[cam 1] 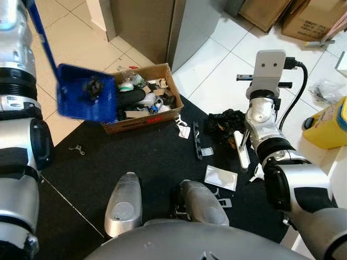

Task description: Sweep floor

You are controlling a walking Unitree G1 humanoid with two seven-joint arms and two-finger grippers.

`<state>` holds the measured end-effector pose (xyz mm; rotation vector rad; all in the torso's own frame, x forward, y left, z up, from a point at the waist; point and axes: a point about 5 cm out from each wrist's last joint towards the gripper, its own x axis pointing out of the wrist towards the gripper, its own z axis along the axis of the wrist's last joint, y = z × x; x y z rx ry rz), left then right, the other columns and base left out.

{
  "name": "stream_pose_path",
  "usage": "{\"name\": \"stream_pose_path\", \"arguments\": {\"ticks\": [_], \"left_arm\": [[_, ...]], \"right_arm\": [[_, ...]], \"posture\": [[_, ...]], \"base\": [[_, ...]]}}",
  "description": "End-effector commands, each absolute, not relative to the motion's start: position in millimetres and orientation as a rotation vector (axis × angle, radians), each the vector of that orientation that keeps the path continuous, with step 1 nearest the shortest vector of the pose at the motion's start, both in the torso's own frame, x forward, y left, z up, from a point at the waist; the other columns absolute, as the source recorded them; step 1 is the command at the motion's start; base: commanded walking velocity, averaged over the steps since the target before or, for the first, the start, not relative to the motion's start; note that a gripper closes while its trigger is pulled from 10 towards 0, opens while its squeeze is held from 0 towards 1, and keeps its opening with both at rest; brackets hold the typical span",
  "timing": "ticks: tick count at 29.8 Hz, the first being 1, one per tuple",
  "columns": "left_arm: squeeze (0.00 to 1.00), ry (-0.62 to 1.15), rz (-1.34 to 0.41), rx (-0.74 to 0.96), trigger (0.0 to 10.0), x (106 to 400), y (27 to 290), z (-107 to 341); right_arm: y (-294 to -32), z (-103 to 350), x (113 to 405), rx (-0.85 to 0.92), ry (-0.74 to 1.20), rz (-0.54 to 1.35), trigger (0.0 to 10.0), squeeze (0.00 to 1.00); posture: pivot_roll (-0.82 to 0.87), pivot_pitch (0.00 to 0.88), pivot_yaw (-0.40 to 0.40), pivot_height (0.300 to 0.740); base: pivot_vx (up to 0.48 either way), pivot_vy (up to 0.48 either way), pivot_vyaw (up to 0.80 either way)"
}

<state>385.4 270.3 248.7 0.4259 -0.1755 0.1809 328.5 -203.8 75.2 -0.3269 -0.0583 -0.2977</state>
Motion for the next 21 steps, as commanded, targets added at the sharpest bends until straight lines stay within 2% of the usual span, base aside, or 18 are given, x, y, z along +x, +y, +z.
{"name": "stream_pose_path", "arguments": {"ticks": [1, 13, 21], "left_arm": [[0.00, -0.171, 0.208, 0.473, 10.0, 383, 280, 254], [0.00, -0.424, 0.246, 0.308, 10.0, 382, 274, 293], [0.00, -0.388, 0.260, 0.334, 10.0, 381, 278, 283]], "right_arm": [[-207, 75, 327, -0.337, -0.062, -0.301, 10.0, 0.00], [-206, 77, 328, -0.332, -0.069, -0.298, 10.0, 0.00], [-206, 75, 327, -0.331, -0.064, -0.301, 10.0, 0.00]], "posture": [[0.23, 0.000, -0.047, 0.740], [0.23, 0.000, -0.047, 0.740], [0.23, 0.000, -0.048, 0.740]], "base": [[0.000, 0.000, 0.00], [0.000, 0.000, 0.00], [0.000, 0.000, 0.00]]}}
